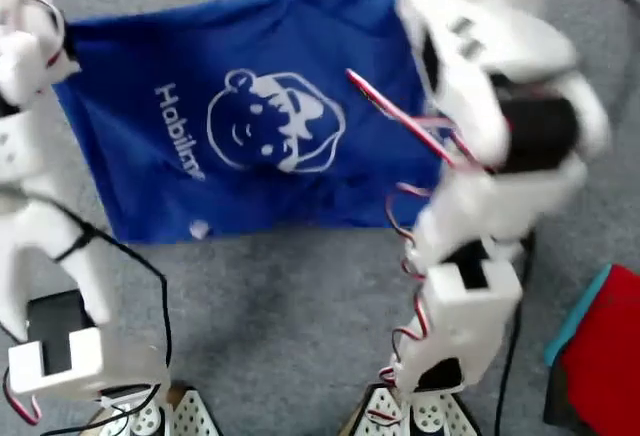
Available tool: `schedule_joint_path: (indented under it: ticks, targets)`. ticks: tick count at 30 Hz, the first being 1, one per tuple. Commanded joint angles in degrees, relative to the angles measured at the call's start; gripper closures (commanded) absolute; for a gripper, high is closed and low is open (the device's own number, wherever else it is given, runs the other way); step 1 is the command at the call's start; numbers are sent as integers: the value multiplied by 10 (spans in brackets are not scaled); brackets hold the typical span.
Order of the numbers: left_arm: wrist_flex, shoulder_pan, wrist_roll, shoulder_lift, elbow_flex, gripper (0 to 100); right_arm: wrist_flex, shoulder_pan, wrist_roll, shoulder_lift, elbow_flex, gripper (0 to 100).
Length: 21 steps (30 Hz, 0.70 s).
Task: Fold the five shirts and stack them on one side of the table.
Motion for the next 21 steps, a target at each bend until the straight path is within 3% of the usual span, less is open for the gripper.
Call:
schedule_joint_path:
  ticks: [1,9,21]
  targets:
    - [63,5,2,-27,-158,981,-1,31,-4,-76,-16,995]
    - [151,-1,0,-65,-337,982,2,45,0,-169,-16,995]
    - [151,0,0,-212,-218,982,-1,45,1,-280,-15,995]
